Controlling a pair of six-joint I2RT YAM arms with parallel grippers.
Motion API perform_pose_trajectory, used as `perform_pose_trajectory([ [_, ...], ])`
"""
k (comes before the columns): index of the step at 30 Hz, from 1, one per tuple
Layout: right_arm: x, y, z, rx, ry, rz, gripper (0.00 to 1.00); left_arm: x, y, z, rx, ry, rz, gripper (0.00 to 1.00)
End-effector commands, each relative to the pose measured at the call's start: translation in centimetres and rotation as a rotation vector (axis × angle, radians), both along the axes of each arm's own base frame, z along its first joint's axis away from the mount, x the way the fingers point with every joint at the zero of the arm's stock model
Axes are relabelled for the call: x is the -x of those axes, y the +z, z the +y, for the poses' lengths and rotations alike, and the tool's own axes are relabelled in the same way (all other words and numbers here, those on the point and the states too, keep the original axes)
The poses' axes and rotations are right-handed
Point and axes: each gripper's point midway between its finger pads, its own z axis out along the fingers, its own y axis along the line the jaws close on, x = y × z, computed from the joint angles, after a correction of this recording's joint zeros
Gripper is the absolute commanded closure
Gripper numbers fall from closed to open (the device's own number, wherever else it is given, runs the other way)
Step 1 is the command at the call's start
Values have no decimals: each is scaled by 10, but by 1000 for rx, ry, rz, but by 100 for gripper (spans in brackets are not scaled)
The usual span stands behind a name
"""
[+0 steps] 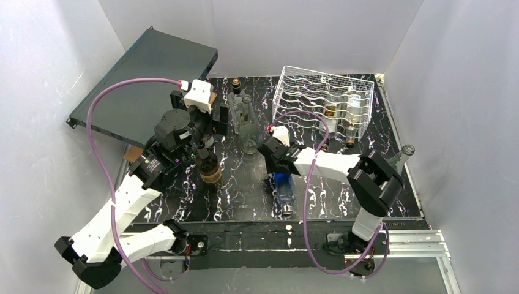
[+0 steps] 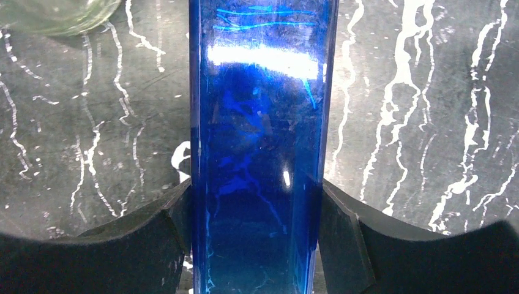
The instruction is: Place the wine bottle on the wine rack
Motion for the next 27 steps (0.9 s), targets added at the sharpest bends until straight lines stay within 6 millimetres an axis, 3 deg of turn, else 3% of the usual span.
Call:
perform_pose_trajectory([
  [1, -19, 26, -19, -50, -102, -78, 99, 2, 13, 10, 28, 37, -47, 2],
  [16, -36, 67, -50, -145, -212, -190, 99, 0, 9, 11, 22, 51, -51, 2],
  [21, -40, 67, -59, -183, -234, -189, 99, -1, 8, 11, 21, 51, -50, 2],
  [27, -29, 49, -59, -202, -228, -128, 99, 0, 10, 11, 25, 51, -53, 2],
])
